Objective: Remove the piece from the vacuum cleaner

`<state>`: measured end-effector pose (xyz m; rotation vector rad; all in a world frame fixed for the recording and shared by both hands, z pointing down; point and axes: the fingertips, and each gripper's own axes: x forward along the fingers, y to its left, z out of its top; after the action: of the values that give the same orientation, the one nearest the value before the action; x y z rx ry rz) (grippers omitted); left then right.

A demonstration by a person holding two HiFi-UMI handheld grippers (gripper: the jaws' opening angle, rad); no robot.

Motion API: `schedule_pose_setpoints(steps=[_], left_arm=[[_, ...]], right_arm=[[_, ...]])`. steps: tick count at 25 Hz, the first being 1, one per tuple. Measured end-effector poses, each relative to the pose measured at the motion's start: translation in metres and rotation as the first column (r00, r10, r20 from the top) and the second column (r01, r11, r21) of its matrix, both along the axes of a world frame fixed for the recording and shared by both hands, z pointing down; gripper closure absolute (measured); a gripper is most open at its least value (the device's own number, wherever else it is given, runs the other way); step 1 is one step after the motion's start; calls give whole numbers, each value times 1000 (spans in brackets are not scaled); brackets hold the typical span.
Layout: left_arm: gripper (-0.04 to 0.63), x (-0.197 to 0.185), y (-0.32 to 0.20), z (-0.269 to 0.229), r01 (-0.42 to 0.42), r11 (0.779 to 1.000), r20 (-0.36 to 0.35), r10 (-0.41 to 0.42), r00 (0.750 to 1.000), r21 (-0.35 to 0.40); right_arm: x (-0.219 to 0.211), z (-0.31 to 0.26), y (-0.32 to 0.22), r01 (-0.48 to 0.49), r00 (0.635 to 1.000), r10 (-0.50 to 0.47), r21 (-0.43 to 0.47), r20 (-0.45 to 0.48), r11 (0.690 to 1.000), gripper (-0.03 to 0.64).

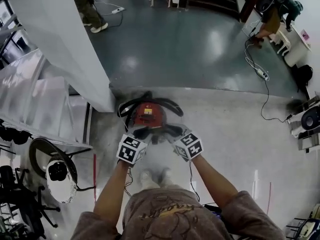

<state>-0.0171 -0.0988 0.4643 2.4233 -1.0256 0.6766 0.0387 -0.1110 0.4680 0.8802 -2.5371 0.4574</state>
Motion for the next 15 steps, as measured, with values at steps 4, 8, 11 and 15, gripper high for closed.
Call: schedule_pose_setpoints(steps=[4,8,11,15], left_arm=[[502,-3,-8,-51,-11,998,-12,11,1000,56],[499,-7,0,-88,-28,997,-21,30,999,74],[495,-11,12,-108,-8,996,-41,11,999,85],[491,-11,31,-125,17,998,-91,-11,996,63]], right_arm=[[-4,-52,-10,1,999,-2,33,40,999,529],[-8,-88,0,-6,997,4,25,71,1000,525],[-11,-108,14,-23,996,22,11,87,1000,525],[-9,-122,35,-70,990,75,-42,123,997,523]])
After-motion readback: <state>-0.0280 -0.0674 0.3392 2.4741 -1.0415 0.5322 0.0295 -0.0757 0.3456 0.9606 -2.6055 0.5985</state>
